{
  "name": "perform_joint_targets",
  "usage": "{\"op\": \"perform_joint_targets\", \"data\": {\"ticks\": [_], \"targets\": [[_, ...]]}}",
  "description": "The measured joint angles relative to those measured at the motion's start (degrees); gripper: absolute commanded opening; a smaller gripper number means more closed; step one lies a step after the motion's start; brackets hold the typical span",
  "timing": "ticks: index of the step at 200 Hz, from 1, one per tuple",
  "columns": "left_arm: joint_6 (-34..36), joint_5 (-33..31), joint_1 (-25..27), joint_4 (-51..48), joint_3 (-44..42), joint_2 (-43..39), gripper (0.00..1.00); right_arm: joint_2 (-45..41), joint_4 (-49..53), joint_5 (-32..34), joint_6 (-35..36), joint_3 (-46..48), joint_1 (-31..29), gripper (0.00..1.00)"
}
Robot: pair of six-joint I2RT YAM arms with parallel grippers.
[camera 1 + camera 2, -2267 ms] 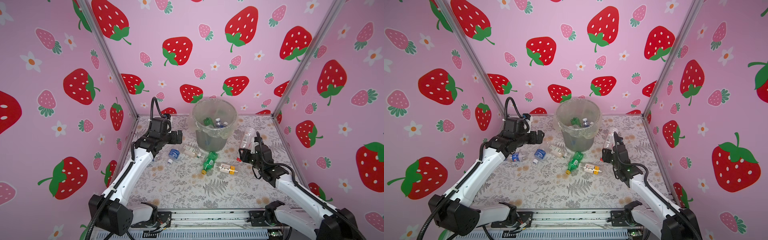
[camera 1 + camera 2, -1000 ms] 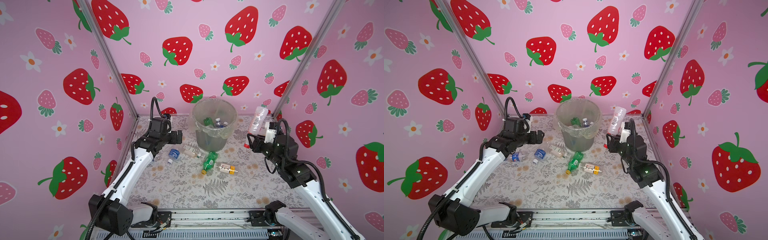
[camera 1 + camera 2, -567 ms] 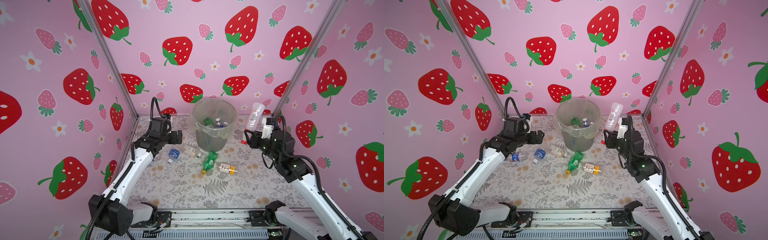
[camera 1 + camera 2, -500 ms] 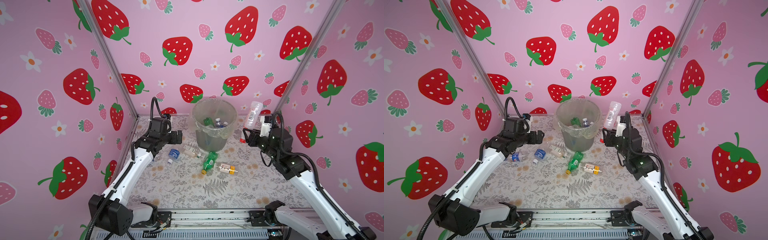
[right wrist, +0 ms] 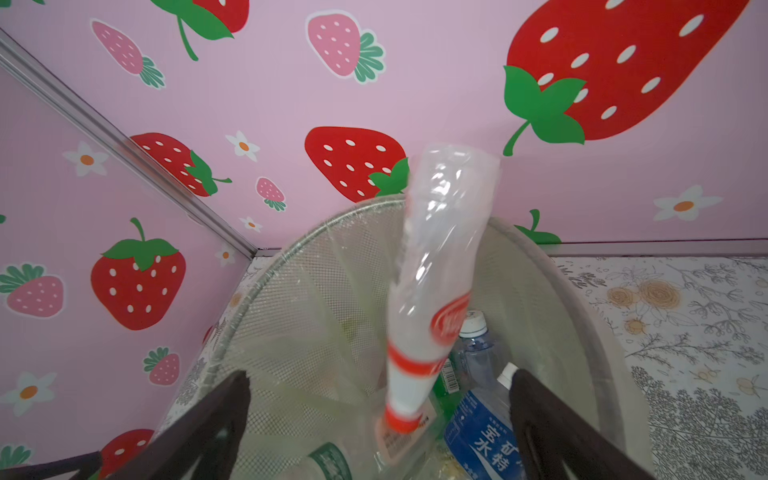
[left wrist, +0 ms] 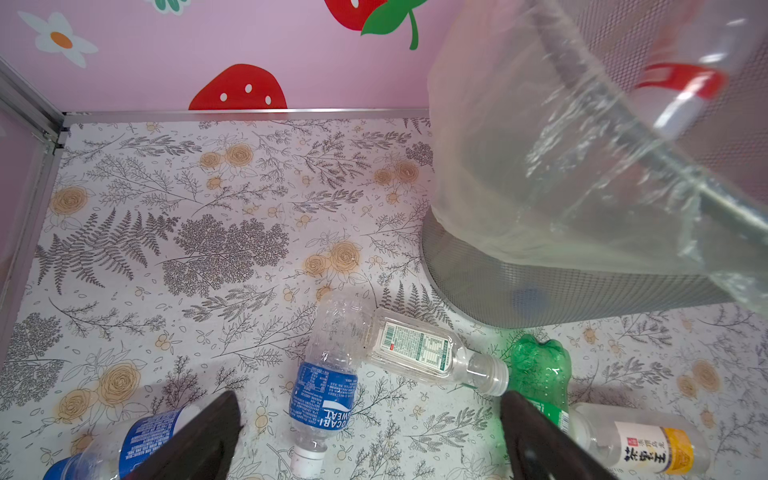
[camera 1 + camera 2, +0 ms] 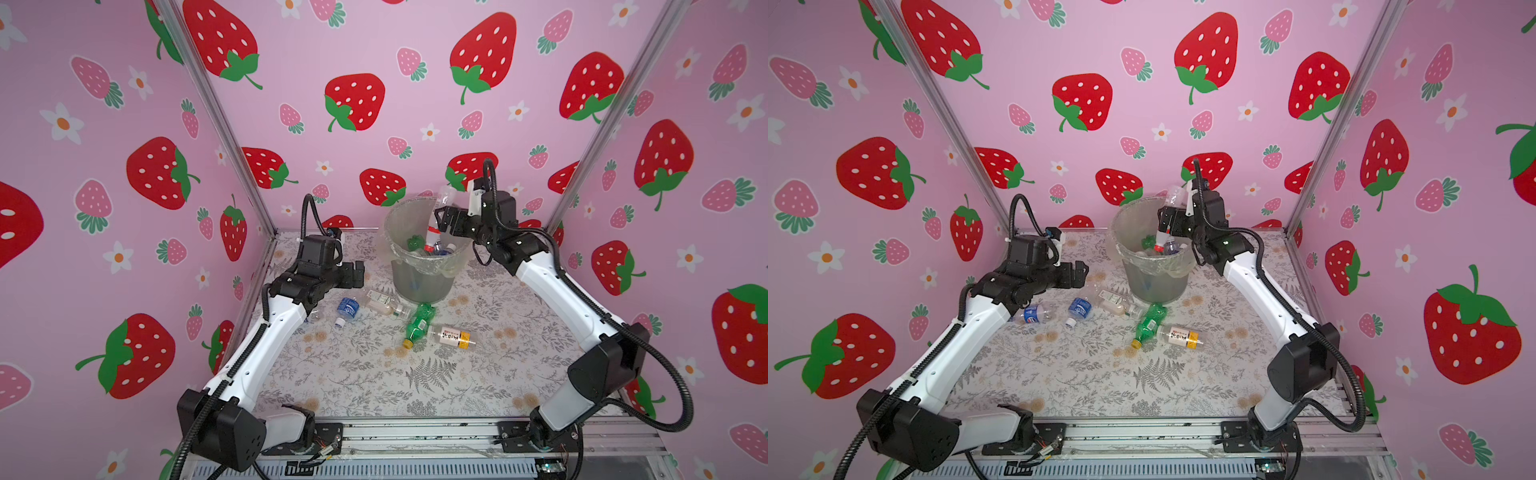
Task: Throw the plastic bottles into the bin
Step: 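Move the white bottle over the bin and open the right gripper, then withdraw the right gripper from the bin while the left gripper reaches toward the green bottle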
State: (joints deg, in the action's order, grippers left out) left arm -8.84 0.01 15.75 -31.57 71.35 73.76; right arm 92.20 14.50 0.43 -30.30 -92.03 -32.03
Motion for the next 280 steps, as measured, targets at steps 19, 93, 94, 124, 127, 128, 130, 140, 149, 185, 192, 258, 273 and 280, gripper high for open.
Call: {"op": "perform_joint_targets", "data": {"ticks": [19, 93, 94, 124, 127, 128, 130, 140, 149, 185, 192, 258, 273, 280], "targets": [[0.00, 0.02, 0.00, 0.00, 0.00, 0.00, 0.99, -6.29, 2.34, 1.99, 0.50, 5.51, 0.04, 0.99], [-0.17, 0.07, 0.00, 0.00, 0.00, 0.00, 0.99, -31.34, 4.09, 4.11, 2.19, 20.59, 0.81, 0.99], [-0.20, 0.09, 0.00, 0.00, 0.00, 0.00, 0.99, -31.41, 4.11, 4.09, 2.19, 20.76, 0.81, 0.99], [-0.33, 0.07, 0.00, 0.00, 0.02, 0.00, 0.99, -33.68, 5.40, 1.92, 2.16, 27.93, 0.81, 0.99], [-0.39, 0.07, 0.00, 0.00, 0.02, 0.00, 0.99, -33.88, 5.57, 1.79, 2.19, 28.50, 0.81, 0.99], [-0.39, 0.07, 0.00, 0.00, 0.00, 0.00, 0.99, -33.94, 5.60, 1.77, 2.16, 28.63, 0.81, 1.00], [-0.39, 0.07, 0.00, 0.00, 0.00, 0.00, 0.99, -34.14, 5.73, 1.62, 2.14, 29.03, 0.81, 0.99], [-0.44, 0.07, 0.00, 0.00, 0.02, 0.00, 0.99, -35.21, 6.27, 1.31, 2.12, 30.86, 0.81, 0.99], [-0.46, 0.07, 0.00, 0.00, 0.00, 0.00, 0.99, -36.28, 6.60, 1.11, 2.05, 32.13, 0.81, 0.99], [-0.68, 0.17, 0.04, 0.02, 0.00, 0.04, 0.99, -41.27, 6.58, 0.96, 1.79, 36.48, 0.81, 0.99], [-0.70, 0.17, 0.22, 0.04, 0.00, 0.07, 0.99, -42.01, 6.56, 0.96, 1.75, 37.18, 0.81, 0.99], [-2.82, 2.25, 2.99, 0.46, -0.13, 0.28, 0.99, -45.11, 7.06, 0.72, 1.68, 43.60, 0.81, 0.99], [-4.42, 4.15, 3.13, 1.20, -1.07, -0.02, 0.99, -45.38, 7.32, 0.42, 1.75, 44.78, 0.81, 0.99], [-5.05, 5.16, 3.30, 1.20, -1.60, -0.20, 0.99, -45.48, 7.32, 0.37, 1.79, 45.42, 0.81, 0.99]]}}
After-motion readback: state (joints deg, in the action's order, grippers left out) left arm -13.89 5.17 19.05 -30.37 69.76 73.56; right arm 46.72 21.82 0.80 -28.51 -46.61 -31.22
